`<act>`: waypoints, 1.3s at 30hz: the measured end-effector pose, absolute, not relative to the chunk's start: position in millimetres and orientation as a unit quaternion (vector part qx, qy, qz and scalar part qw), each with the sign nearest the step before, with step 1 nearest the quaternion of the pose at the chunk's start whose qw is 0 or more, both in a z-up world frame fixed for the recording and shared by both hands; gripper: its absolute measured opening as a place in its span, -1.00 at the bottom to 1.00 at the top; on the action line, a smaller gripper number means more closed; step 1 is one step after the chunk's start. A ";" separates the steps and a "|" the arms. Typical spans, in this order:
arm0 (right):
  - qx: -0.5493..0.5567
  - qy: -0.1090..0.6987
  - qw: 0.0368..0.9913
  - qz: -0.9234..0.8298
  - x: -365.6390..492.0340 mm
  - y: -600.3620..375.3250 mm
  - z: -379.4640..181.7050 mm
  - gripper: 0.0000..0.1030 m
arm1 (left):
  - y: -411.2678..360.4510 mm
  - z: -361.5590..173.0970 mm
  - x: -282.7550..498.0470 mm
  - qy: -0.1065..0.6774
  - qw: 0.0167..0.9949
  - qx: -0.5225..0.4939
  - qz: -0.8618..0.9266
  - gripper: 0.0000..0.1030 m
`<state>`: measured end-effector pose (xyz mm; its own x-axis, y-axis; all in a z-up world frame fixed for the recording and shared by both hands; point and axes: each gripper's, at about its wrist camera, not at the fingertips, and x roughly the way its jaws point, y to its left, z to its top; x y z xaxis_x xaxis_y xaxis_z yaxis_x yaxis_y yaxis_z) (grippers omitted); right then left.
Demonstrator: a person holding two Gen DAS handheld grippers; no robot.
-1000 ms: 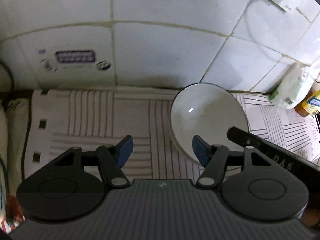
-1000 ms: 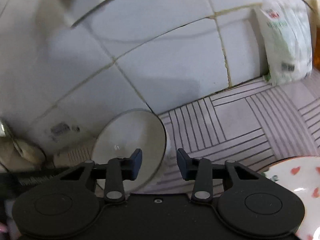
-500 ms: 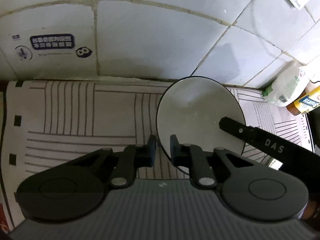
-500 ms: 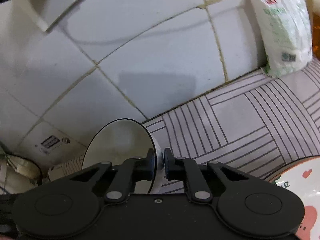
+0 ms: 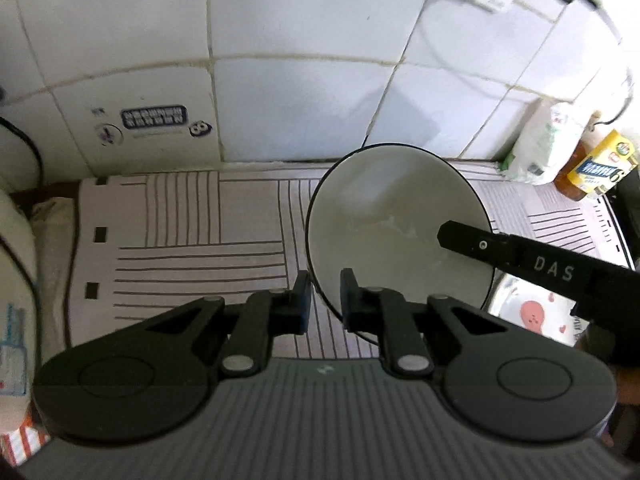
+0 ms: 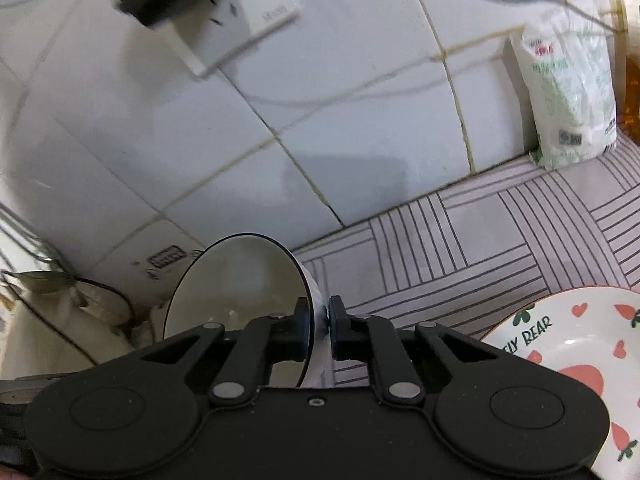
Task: Organize plates and bowls
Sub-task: 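Grasp the bowl rim with both grippers and lift it, then lower the bowl onto the bowl stack and open both grippers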
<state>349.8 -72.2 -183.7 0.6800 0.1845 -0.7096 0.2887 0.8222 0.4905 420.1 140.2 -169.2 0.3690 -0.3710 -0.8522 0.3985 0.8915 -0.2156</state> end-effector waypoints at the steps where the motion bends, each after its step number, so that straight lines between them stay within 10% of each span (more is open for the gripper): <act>1: 0.292 0.395 0.871 -0.026 345.7 -71.7 -178.2 -0.74 | 141.2 -163.2 415.7 0.509 0.829 0.013 -0.232 -0.74; 39: 0.257 0.311 0.899 -0.172 114.7 -274.5 -96.3 -0.73 | -116.2 -93.1 248.6 0.535 0.737 0.111 -0.399 -0.75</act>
<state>114.7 -274.5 -96.3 0.7469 -0.1499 -0.6478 0.4694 0.8089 0.3540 248.6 -116.2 -93.1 0.1107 -0.4691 -0.8762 0.7057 0.6578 -0.2630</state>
